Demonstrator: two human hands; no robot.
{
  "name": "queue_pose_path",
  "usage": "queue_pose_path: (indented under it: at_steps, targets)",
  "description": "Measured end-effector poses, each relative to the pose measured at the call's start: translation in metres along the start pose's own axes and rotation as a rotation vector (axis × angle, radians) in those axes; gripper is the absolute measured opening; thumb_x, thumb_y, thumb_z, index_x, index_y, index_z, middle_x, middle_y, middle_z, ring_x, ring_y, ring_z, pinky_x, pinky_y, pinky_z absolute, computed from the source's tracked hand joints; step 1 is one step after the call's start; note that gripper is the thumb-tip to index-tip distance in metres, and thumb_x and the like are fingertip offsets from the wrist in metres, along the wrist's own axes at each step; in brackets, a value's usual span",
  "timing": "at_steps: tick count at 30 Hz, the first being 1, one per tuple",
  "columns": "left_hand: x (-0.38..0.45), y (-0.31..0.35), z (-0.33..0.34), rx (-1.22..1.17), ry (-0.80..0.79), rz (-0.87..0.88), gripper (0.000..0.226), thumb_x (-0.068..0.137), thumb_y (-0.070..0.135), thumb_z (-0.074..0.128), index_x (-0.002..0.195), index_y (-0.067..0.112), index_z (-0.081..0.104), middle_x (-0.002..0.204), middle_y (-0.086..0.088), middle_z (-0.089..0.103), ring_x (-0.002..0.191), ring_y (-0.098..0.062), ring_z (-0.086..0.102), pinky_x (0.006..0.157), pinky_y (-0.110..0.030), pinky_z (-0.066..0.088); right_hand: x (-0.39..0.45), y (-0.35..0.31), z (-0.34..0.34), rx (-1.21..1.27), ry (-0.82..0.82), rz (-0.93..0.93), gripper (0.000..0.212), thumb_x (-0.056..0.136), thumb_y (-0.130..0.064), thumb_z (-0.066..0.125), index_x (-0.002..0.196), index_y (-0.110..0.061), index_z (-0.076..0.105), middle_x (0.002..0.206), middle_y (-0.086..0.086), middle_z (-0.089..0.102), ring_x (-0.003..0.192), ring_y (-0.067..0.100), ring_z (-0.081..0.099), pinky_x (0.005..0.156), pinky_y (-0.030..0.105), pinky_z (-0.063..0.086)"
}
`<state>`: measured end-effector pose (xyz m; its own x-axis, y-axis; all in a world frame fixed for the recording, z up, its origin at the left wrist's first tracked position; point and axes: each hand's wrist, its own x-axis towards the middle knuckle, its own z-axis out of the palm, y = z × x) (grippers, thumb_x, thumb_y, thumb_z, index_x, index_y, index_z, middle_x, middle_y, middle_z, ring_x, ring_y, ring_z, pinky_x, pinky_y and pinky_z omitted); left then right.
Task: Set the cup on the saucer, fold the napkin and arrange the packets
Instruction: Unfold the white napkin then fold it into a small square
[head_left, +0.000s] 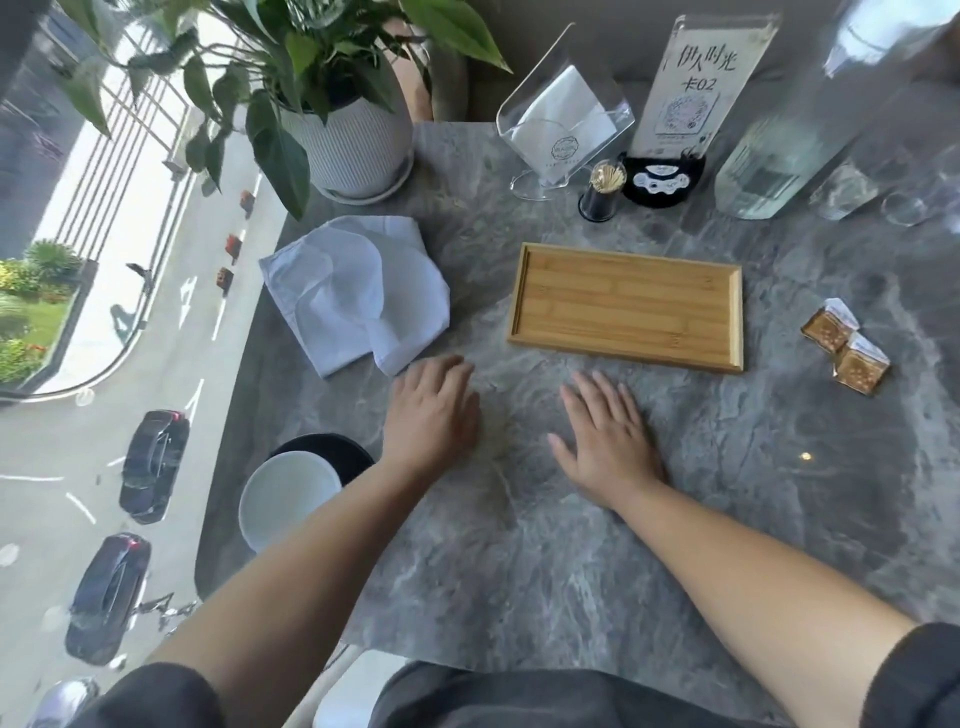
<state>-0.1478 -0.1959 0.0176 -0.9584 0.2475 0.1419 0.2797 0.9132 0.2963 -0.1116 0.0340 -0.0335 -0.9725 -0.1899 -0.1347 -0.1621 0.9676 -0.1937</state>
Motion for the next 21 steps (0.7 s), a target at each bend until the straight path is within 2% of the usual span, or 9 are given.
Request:
queue_pose_path:
  at_steps: [2,4,6,9,11,14,16,18,21]
  targets:
    - [0.017,-0.011,-0.013,0.044,0.129,-0.066,0.032,0.085,0.024,0.066,0.114,0.009,0.064,0.113,-0.015,0.062,0.100,-0.039,0.055,0.083,-0.047,0.042,0.000,0.000,0.000,-0.001,-0.001,-0.002,0.067,0.089,-0.052,0.038,0.143,-0.013,0.037,0.153,0.009,0.032,0.143,0.027,0.021,0.118,0.047,0.012]
    - [0.034,-0.026,-0.025,0.069,0.179,-0.175,0.040,0.083,0.030,0.068,0.117,0.011,0.061,0.115,-0.015,0.059,0.104,-0.040,0.052,0.084,-0.047,0.040,-0.001,0.000,0.000,-0.009,-0.007,-0.001,0.067,0.090,-0.052,0.036,0.144,-0.014,0.035,0.154,0.008,0.030,0.144,0.026,0.019,0.118,0.047,0.011]
    - [0.047,-0.041,-0.035,0.095,0.137,-0.291,0.054,0.082,0.040,0.068,0.126,0.013,0.054,0.125,-0.014,0.053,0.114,-0.039,0.046,0.092,-0.047,0.035,-0.001,0.000,0.000,-0.010,-0.011,0.002,0.067,0.090,-0.053,0.035,0.145,-0.014,0.034,0.155,0.008,0.028,0.144,0.025,0.018,0.118,0.046,0.010]
    - [0.062,-0.057,-0.042,0.161,0.079,-0.372,0.066,0.079,0.047,0.068,0.132,0.016,0.045,0.133,-0.013,0.047,0.121,-0.039,0.040,0.096,-0.049,0.032,-0.001,0.000,0.000,-0.019,-0.021,0.009,0.068,0.090,-0.053,0.033,0.145,-0.015,0.032,0.156,0.007,0.027,0.145,0.024,0.016,0.119,0.045,0.007]
    - [0.070,-0.063,-0.044,0.209,0.045,-0.385,0.063,0.080,0.044,0.067,0.132,0.015,0.045,0.130,-0.014,0.050,0.119,-0.039,0.043,0.095,-0.050,0.034,-0.001,0.001,0.001,-0.029,-0.028,0.008,0.068,0.090,-0.054,0.031,0.146,-0.016,0.030,0.156,0.006,0.025,0.145,0.023,0.014,0.119,0.044,0.005]
    - [0.079,-0.069,-0.047,0.247,0.032,-0.372,0.035,0.088,0.026,0.055,0.120,0.011,0.055,0.111,-0.016,0.063,0.102,-0.039,0.054,0.085,-0.045,0.038,0.000,0.002,0.001,-0.031,-0.033,0.011,0.068,0.090,-0.055,0.029,0.147,-0.017,0.028,0.157,0.005,0.023,0.146,0.022,0.012,0.119,0.043,0.004]
    - [0.083,-0.067,-0.054,0.157,0.053,-0.370,0.027,0.091,0.016,0.048,0.115,0.008,0.059,0.105,-0.016,0.066,0.093,-0.039,0.058,0.078,-0.042,0.043,-0.001,0.003,0.002,-0.034,-0.040,0.010,0.068,0.090,-0.055,0.028,0.147,-0.018,0.028,0.157,0.004,0.022,0.146,0.022,0.011,0.119,0.042,0.003]
    - [0.085,-0.057,-0.065,0.022,0.099,-0.346,0.027,0.094,0.014,0.046,0.115,0.007,0.062,0.108,-0.015,0.066,0.095,-0.037,0.060,0.075,-0.040,0.047,-0.001,0.003,0.002,-0.040,-0.042,0.006,0.068,0.091,-0.056,0.027,0.148,-0.018,0.028,0.157,0.004,0.022,0.146,0.021,0.011,0.119,0.041,0.002]
    - [0.091,-0.030,-0.096,-0.226,0.123,-0.239,0.023,0.096,0.018,0.049,0.112,0.010,0.063,0.105,-0.006,0.068,0.094,-0.021,0.061,0.076,-0.029,0.047,0.000,0.004,0.002,-0.037,-0.017,0.002,0.068,0.090,-0.056,0.030,0.145,-0.017,0.033,0.155,0.005,0.028,0.144,0.023,0.017,0.118,0.041,0.004]
